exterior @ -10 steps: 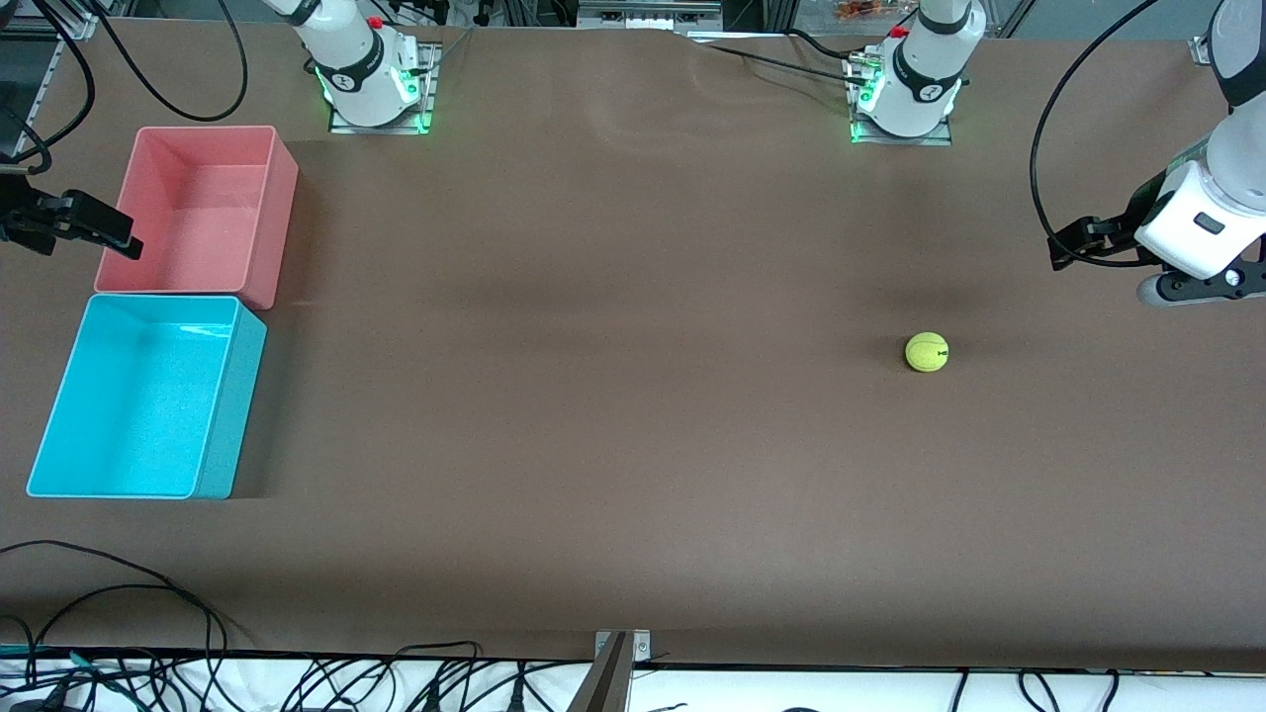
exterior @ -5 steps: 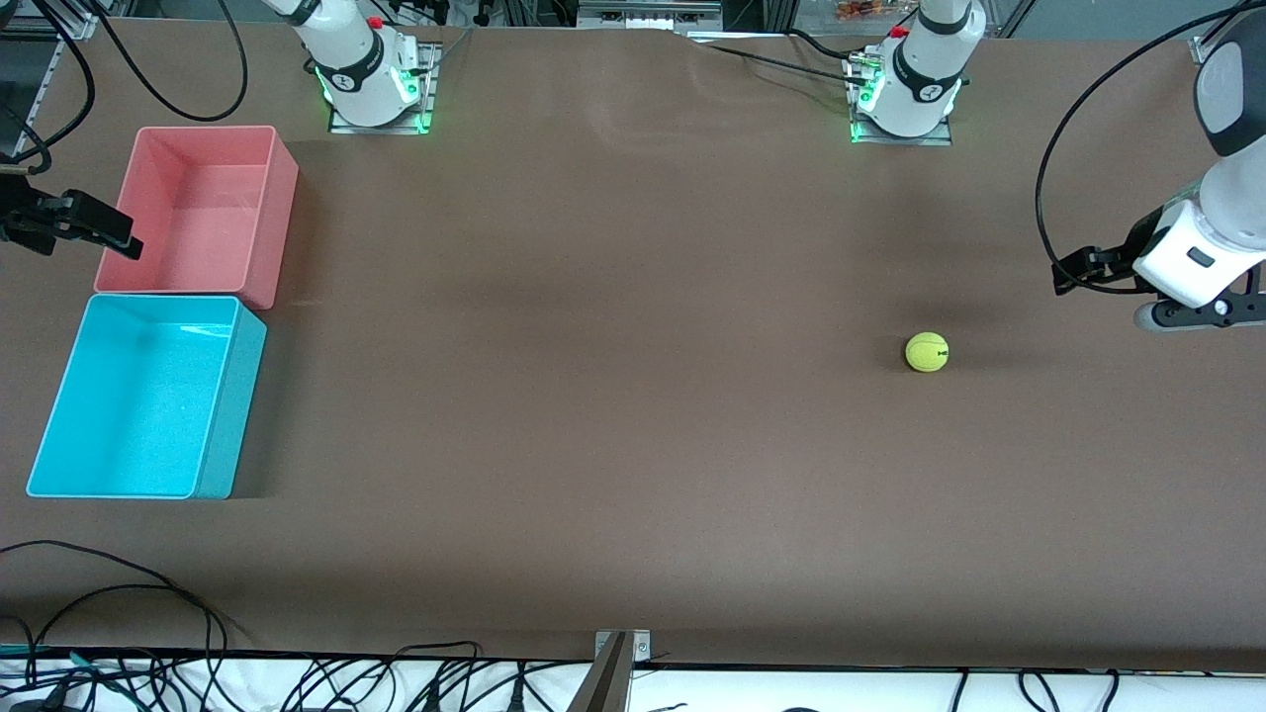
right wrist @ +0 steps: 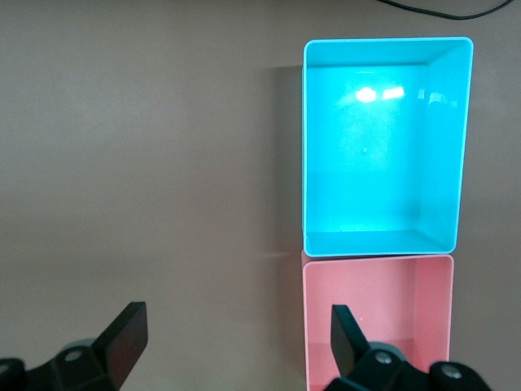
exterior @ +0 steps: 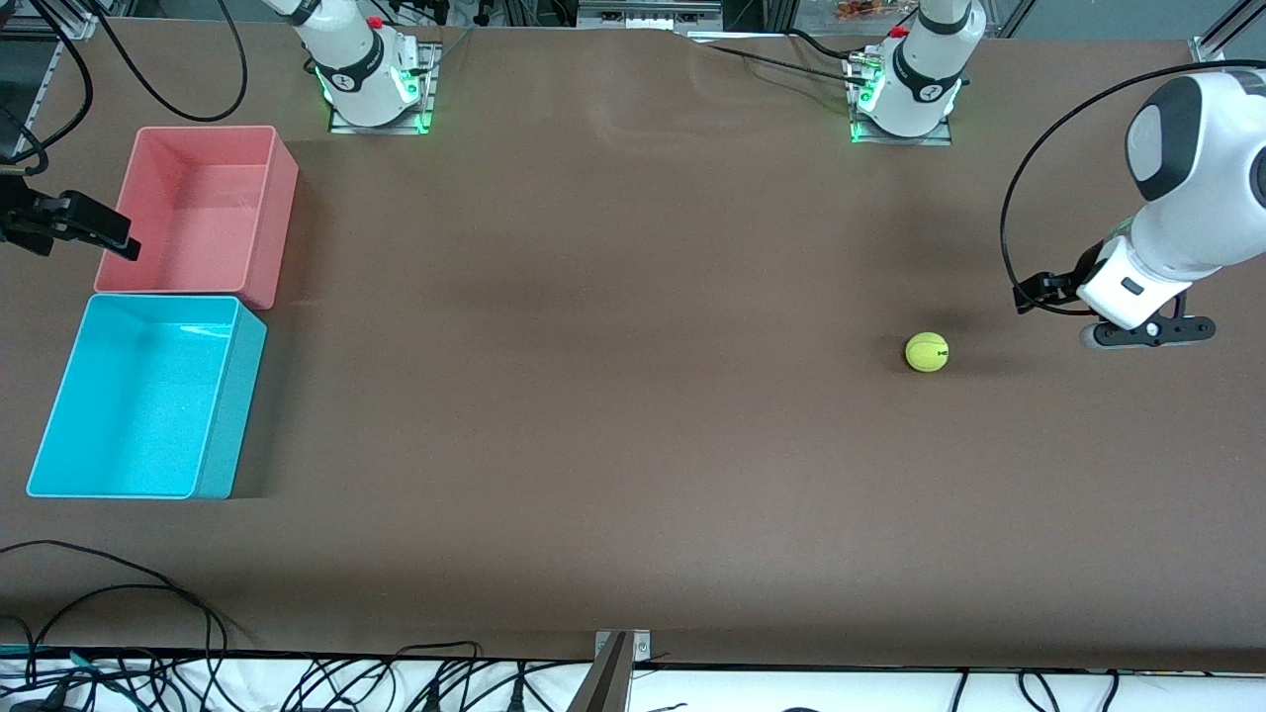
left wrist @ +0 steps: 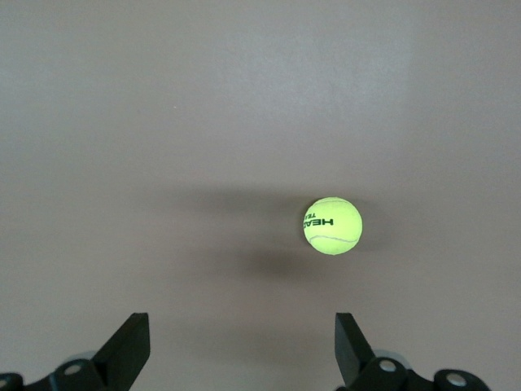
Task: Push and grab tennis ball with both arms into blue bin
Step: 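Move the left gripper down beside the tennis ball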
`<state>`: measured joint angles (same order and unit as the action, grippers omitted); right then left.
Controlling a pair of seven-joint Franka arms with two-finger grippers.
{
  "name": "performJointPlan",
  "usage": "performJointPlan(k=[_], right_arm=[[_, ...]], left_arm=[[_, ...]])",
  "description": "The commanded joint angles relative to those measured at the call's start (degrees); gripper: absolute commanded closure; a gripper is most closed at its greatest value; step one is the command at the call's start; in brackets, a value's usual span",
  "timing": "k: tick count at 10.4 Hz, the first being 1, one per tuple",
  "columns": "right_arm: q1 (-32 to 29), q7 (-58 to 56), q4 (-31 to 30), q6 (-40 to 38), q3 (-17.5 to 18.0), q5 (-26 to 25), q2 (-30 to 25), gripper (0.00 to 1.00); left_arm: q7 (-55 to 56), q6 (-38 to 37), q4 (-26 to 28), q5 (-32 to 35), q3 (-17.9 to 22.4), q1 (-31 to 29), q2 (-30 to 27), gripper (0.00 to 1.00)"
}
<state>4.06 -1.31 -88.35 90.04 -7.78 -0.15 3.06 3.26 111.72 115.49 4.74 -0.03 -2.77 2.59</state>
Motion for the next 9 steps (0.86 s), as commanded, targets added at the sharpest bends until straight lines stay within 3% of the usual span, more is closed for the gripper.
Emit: performJointPlan(k=[1, 5, 8, 9], right_arm=[[0.07, -0.45, 0.63, -0.22, -0.22, 0.06, -0.42, 0.0], [0.07, -0.45, 0.63, -0.3, -0.22, 0.06, -0.42, 0.0], [0.07, -0.45, 0.63, -0.22, -0.22, 0.06, -0.42, 0.0], [0.07, -0.45, 0.63, -0.22, -0.22, 0.06, -0.42, 0.0]], left_arm=[[-1.33, 4.54, 4.2, -3.77, 0.47, -0.74, -0.83, 0.0], [-10.96, 17.35, 11.84, -5.69, 4.15, -0.92, 0.4, 0.0], [-13.54, 18.8, 13.35, -6.5, 4.34, -0.92, 2.59, 0.01], [-13.8, 18.97, 14.14, -5.98, 4.34, -0.92, 3.47, 0.1]])
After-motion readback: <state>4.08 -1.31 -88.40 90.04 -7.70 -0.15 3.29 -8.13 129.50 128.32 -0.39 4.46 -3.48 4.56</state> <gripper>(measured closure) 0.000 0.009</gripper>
